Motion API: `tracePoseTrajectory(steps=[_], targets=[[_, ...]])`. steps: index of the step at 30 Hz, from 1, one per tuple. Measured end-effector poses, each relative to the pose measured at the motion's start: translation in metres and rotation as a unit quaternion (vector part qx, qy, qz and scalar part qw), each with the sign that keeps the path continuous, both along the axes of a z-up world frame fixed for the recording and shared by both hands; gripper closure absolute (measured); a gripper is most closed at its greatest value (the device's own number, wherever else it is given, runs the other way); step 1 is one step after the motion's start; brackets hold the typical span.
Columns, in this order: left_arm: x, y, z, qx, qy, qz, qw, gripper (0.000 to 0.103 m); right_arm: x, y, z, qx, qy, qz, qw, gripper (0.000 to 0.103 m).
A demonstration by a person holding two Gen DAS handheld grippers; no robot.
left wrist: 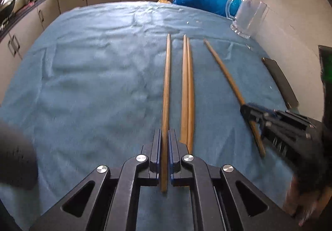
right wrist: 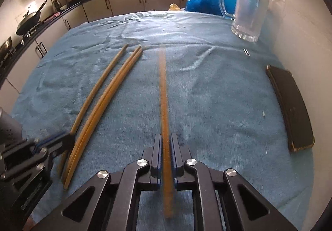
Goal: Organize utensils
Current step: 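Lift the held chopsticks off the cloth with both grippers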
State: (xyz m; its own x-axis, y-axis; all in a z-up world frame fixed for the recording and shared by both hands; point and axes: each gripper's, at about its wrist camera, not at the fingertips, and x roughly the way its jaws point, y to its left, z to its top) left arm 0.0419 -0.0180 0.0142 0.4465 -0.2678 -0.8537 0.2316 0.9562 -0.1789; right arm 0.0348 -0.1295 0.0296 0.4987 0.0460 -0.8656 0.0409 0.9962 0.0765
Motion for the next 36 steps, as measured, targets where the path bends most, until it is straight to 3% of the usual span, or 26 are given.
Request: tracePoseTrajectory(steps=[6, 12, 17, 19, 21, 24, 28, 32, 36], targets=[[-0.062, 0.040, 0.000, -0.032, 0.033, 0.008, 0.9989, 0.098, -0.040, -0.009, 0.001, 0.025, 0.016, -0.003, 1.000, 0.095], [-0.125, 0.068, -0.002, -0.061, 0.049, 0.003, 0.9969, 0.097, -0.109, -0.002, 0.005, 0.014, 0.037, 0.020, 0.999, 0.095], [-0.152, 0.072, 0.008, -0.059, 0.053, -0.014, 0.9968, 0.097, -0.155, 0.000, 0.007, -0.005, 0.059, 0.051, 0.997, 0.093], [-0.161, 0.071, 0.021, -0.059, 0.036, -0.032, 0.9971, 0.097, -0.164, 0.003, 0.009, -0.016, 0.058, 0.062, 0.996, 0.076], [-0.166, 0.067, 0.034, -0.054, 0.009, -0.042, 0.9976, 0.089, -0.170, 0.003, 0.012, -0.010, 0.053, 0.071, 0.996, 0.068], [-0.156, 0.061, 0.048, -0.043, -0.023, -0.033, 0.9982, 0.068, -0.168, 0.003, 0.019, -0.018, 0.035, 0.075, 0.996, 0.068], [-0.119, 0.048, 0.045, -0.036, -0.034, -0.023, 0.9985, 0.068, -0.143, -0.001, 0.016, -0.004, 0.032, 0.061, 0.998, 0.068], [-0.073, 0.031, 0.024, -0.004, -0.023, -0.020, 0.9995, 0.068, -0.110, -0.003, 0.009, -0.005, 0.035, 0.048, 0.998, 0.068], [-0.043, 0.016, 0.002, 0.013, 0.010, -0.030, 0.9994, 0.078, -0.084, -0.003, 0.004, -0.025, 0.043, 0.046, 0.998, 0.068]])
